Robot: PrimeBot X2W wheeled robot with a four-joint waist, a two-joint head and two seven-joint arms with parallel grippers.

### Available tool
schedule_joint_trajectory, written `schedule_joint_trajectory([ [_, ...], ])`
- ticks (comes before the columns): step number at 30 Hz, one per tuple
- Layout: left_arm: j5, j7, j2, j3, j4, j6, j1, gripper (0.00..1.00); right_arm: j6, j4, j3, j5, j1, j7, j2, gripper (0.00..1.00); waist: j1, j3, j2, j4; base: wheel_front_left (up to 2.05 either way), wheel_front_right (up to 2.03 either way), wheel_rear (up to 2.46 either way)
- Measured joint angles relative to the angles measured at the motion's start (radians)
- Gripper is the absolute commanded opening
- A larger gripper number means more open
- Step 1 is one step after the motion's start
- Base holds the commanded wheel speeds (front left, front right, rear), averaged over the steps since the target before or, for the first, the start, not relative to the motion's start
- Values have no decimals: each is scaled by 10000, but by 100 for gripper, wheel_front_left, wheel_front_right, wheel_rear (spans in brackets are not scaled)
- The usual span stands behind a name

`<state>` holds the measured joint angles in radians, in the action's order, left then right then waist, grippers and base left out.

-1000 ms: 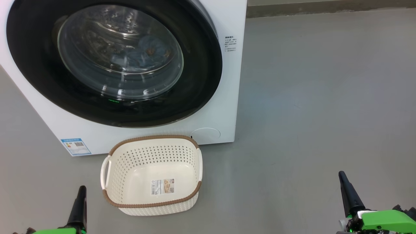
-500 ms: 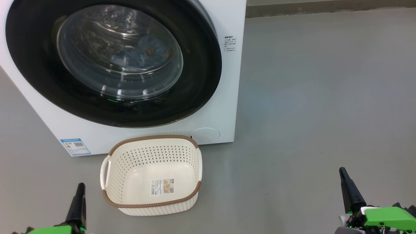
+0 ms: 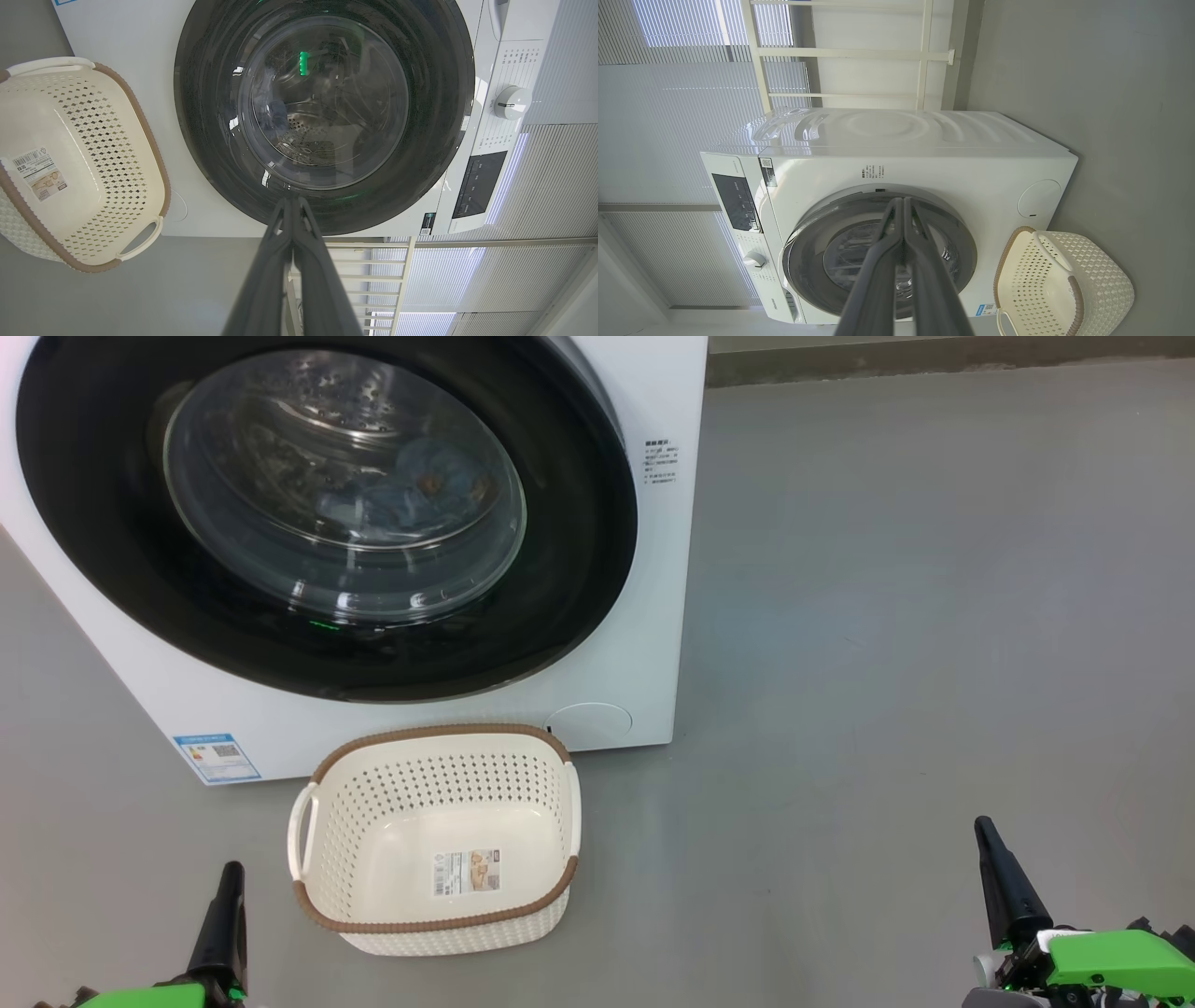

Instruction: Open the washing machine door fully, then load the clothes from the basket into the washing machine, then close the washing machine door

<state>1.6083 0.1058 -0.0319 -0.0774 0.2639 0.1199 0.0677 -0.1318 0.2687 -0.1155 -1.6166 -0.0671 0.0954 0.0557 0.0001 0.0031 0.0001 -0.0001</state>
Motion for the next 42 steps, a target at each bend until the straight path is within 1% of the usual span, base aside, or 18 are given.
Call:
schedule_joint_trajectory([
  [42,-2,0,2,-21,0,0,0,0,0,2,-90,12,0,59,-35,0,0,0,0,0,0,0,0],
])
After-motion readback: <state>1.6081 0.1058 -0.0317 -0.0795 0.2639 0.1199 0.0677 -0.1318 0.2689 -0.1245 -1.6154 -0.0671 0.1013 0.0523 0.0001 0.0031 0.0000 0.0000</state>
